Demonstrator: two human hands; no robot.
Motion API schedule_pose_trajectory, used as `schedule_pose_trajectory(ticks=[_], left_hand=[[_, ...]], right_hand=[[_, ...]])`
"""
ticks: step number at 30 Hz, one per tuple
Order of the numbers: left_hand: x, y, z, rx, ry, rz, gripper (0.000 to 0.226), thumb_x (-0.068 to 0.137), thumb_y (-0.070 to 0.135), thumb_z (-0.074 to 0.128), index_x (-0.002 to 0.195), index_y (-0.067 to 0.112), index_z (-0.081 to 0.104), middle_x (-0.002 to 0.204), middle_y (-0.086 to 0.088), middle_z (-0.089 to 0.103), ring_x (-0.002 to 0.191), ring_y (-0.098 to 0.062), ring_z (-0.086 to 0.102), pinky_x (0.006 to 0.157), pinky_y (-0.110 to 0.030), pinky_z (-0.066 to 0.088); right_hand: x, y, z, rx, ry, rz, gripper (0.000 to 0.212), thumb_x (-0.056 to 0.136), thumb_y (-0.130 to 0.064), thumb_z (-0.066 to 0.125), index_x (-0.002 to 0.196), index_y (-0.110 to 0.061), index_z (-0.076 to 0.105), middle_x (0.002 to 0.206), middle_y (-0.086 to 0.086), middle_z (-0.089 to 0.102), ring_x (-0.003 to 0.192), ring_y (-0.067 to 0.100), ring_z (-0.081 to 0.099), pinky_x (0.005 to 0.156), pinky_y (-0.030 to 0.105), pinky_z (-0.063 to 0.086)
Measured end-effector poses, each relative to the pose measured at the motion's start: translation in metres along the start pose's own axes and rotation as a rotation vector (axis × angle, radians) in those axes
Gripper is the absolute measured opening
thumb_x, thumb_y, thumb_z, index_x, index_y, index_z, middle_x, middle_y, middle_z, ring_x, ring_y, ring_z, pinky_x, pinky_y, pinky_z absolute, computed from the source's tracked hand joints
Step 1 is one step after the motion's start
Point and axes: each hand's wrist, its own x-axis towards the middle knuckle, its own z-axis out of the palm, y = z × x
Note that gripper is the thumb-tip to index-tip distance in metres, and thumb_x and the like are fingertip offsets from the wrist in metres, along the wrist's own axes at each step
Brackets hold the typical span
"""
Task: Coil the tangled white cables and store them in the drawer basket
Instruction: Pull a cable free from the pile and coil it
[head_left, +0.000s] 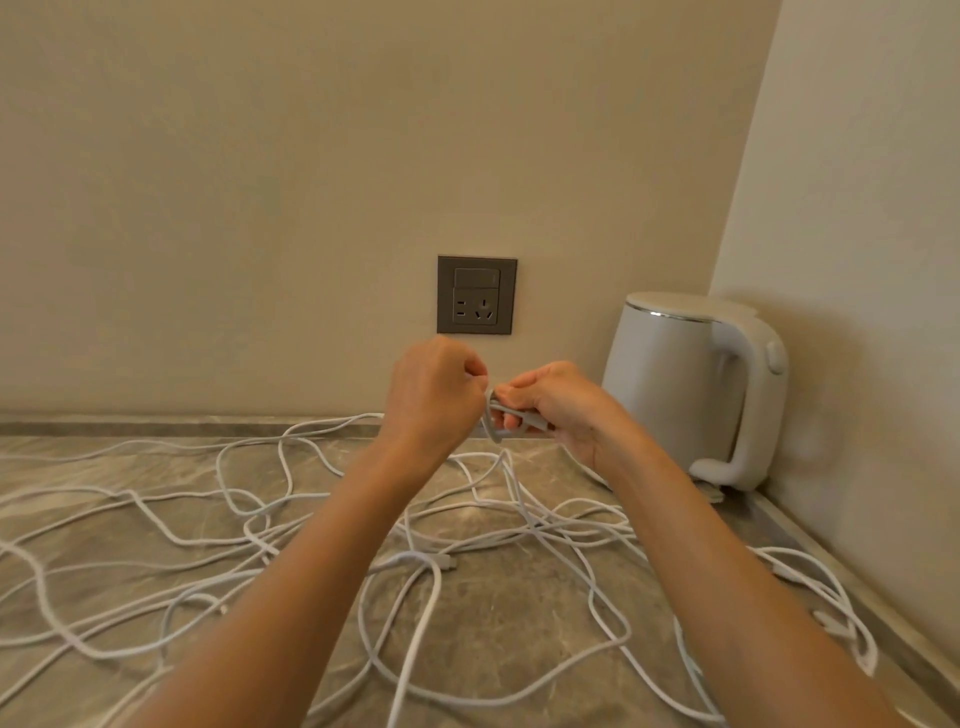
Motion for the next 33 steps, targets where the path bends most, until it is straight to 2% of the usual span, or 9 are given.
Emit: schedule_pose_trajectory(ticks=[4, 6, 8, 10, 13, 17, 21, 27, 33], left_hand=[[-0.003, 0.0, 0.004, -0.034, 0.039, 0.01, 0.019, 0.086, 0.003, 0.053, 0.087, 0.0, 0.072, 0.089, -0.015, 0.071, 0.084, -0.03, 0.063, 0.069, -0.036, 0.044], [-0.003, -0.001, 0.007, -0.062, 0.043, -0.019, 0.02, 0.088, 0.005, 0.053, 0.096, 0.005, 0.072, 0.096, -0.011, 0.071, 0.089, -0.026, 0.064, 0.076, -0.034, 0.047], [-0.003, -0.002, 0.009, -0.148, 0.065, -0.105, 0.02, 0.088, 0.009, 0.056, 0.101, 0.01, 0.071, 0.098, -0.007, 0.072, 0.09, -0.02, 0.066, 0.082, -0.033, 0.05], [-0.003, -0.004, 0.01, -0.234, 0.085, -0.185, 0.018, 0.086, 0.01, 0.06, 0.098, 0.012, 0.072, 0.094, -0.004, 0.072, 0.087, -0.017, 0.066, 0.084, -0.035, 0.052], [-0.005, -0.005, 0.014, -0.358, 0.095, -0.284, 0.012, 0.084, 0.009, 0.063, 0.09, 0.015, 0.071, 0.086, -0.002, 0.07, 0.081, -0.014, 0.064, 0.08, -0.032, 0.053], [-0.006, -0.002, 0.016, -0.568, 0.091, -0.362, 0.018, 0.083, 0.002, 0.063, 0.077, 0.019, 0.064, 0.078, 0.0, 0.065, 0.072, -0.008, 0.059, 0.066, -0.017, 0.048], [-0.009, -0.001, 0.015, -0.637, 0.115, -0.351, 0.023, 0.079, -0.005, 0.063, 0.074, 0.018, 0.061, 0.073, 0.0, 0.062, 0.068, -0.008, 0.056, 0.065, -0.017, 0.049], [-0.01, -0.008, 0.014, -0.647, 0.149, -0.268, 0.033, 0.076, -0.013, 0.061, 0.067, 0.019, 0.057, 0.07, 0.001, 0.059, 0.069, -0.007, 0.056, 0.064, -0.013, 0.048], [-0.011, -0.012, 0.014, -0.602, 0.137, -0.235, 0.028, 0.077, -0.01, 0.064, 0.071, 0.017, 0.056, 0.069, -0.001, 0.057, 0.066, -0.007, 0.054, 0.069, -0.019, 0.051]], right_hand=[[0.001, 0.003, 0.005, -0.013, 0.119, -0.04, 0.022, 0.092, -0.012, 0.055, 0.081, 0.003, 0.068, 0.075, 0.011, 0.056, 0.075, 0.02, 0.048, 0.073, 0.034, 0.041], [0.002, 0.005, 0.006, -0.019, 0.152, -0.054, 0.019, 0.092, -0.012, 0.055, 0.076, -0.005, 0.063, 0.076, 0.011, 0.05, 0.075, 0.02, 0.043, 0.07, 0.032, 0.035], [0.003, 0.007, 0.008, -0.023, 0.185, -0.042, 0.021, 0.092, -0.013, 0.055, 0.074, -0.005, 0.064, 0.076, 0.013, 0.052, 0.075, 0.022, 0.045, 0.07, 0.033, 0.04], [0.005, 0.008, 0.011, 0.002, 0.228, -0.029, 0.026, 0.091, -0.014, 0.056, 0.083, 0.008, 0.066, 0.081, 0.023, 0.061, 0.079, 0.034, 0.057, 0.082, 0.044, 0.05], [0.005, 0.01, 0.019, 0.046, 0.306, -0.022, 0.027, 0.091, -0.015, 0.056, 0.091, 0.011, 0.065, 0.1, 0.031, 0.063, 0.101, 0.044, 0.058, 0.09, 0.055, 0.047], [0.007, 0.011, 0.02, 0.129, 0.353, -0.031, 0.024, 0.093, -0.015, 0.055, 0.075, -0.003, 0.066, 0.096, 0.026, 0.067, 0.1, 0.041, 0.061, 0.089, 0.055, 0.048], [0.006, 0.009, 0.019, 0.192, 0.374, -0.042, 0.024, 0.092, -0.013, 0.055, 0.076, 0.0, 0.067, 0.093, 0.026, 0.067, 0.098, 0.042, 0.062, 0.086, 0.056, 0.05], [0.004, 0.002, 0.017, 0.376, 0.245, 0.001, 0.026, 0.095, -0.007, 0.051, 0.073, -0.002, 0.064, 0.09, 0.019, 0.067, 0.083, 0.028, 0.066, 0.072, 0.035, 0.056], [0.003, 0.0, 0.015, 0.473, 0.168, 0.021, 0.027, 0.096, -0.005, 0.046, 0.074, -0.003, 0.061, 0.078, 0.012, 0.062, 0.072, 0.02, 0.062, 0.064, 0.031, 0.056]])
